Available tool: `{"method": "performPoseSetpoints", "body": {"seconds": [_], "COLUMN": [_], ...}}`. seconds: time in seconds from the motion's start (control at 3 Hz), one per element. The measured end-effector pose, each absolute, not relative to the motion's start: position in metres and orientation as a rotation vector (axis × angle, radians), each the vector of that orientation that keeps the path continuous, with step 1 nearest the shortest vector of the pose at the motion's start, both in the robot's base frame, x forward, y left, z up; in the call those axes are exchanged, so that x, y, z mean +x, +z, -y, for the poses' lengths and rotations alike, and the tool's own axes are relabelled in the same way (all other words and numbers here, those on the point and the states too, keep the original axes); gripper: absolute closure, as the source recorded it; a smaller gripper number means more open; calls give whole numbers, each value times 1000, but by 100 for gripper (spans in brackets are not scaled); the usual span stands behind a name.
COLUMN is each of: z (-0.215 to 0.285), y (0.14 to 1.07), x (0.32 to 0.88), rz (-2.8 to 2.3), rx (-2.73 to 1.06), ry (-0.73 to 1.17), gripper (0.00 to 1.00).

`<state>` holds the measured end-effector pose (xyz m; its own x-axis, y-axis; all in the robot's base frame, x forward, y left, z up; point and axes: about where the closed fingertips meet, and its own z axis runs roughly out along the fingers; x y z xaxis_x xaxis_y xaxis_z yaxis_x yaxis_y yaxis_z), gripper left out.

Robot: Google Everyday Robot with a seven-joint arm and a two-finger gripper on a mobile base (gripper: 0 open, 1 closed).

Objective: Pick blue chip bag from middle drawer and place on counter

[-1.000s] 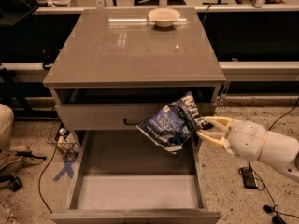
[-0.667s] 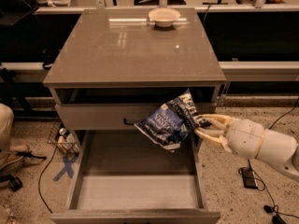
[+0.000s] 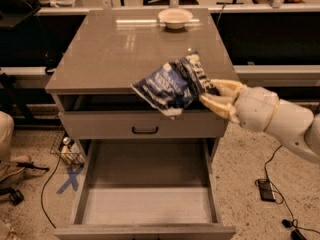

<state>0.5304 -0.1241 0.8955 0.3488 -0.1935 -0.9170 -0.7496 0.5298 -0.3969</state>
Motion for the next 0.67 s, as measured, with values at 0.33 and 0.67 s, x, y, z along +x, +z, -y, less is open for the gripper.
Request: {"method": "performPoseSetpoints", "body": {"seconds": [0.33, 0.67], "z": [104, 80], "y": [927, 941], "x": [567, 610], "rz": [-1223, -1274], "rx": [-978, -1005], "ry": [457, 468], "gripper": [100, 100]}}
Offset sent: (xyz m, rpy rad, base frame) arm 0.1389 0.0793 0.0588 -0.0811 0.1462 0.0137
